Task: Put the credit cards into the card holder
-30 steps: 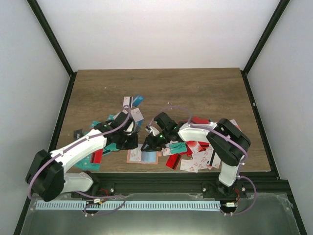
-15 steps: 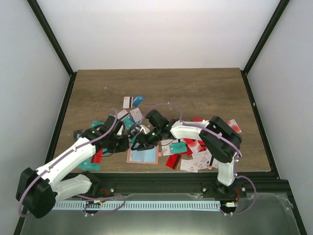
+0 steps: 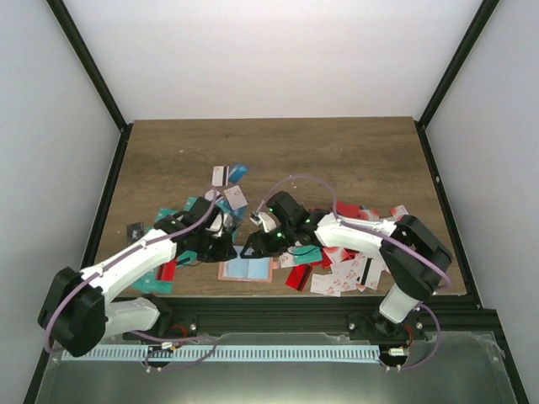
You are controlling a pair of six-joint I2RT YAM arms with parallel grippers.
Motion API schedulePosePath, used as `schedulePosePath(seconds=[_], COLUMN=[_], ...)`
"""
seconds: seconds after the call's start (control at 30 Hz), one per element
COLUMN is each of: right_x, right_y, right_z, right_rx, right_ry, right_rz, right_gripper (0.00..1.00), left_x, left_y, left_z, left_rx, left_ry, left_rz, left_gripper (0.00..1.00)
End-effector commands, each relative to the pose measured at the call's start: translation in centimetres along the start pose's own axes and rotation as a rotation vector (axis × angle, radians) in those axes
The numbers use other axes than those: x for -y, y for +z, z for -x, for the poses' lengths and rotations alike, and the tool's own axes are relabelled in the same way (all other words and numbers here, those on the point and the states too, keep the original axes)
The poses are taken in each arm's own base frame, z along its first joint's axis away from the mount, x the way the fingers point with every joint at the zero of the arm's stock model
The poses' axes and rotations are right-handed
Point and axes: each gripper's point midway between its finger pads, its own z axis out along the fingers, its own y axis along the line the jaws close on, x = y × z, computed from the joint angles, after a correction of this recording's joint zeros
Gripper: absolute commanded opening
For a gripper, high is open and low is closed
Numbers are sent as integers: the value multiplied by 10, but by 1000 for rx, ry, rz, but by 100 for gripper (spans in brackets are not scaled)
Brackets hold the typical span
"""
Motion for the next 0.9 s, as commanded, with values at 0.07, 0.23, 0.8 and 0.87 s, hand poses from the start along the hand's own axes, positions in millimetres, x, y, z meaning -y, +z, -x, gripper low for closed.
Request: schedulePosePath(seconds=[0.07,0.23,0.8,0.87], right_x=[30,35,98,98], right_y=[-8,2,2,2], right_z=[-18,-23,-39,-39], right_rx=[21,-2,-34,-36], right_ry=[79,94,225,224], right_rz=[-74,-46,-214,-215], right_gripper=[54,51,44,44], left_x=[27,26,-37,-34], left_y=[25,49,55,54], left_z=[4,3,-8,-7], left_rx=[-75,-134,-104,-97], left_ry=[104,119,53,45], left_rz=[-74,-35,229,215], left_gripper=[9,11,12,12])
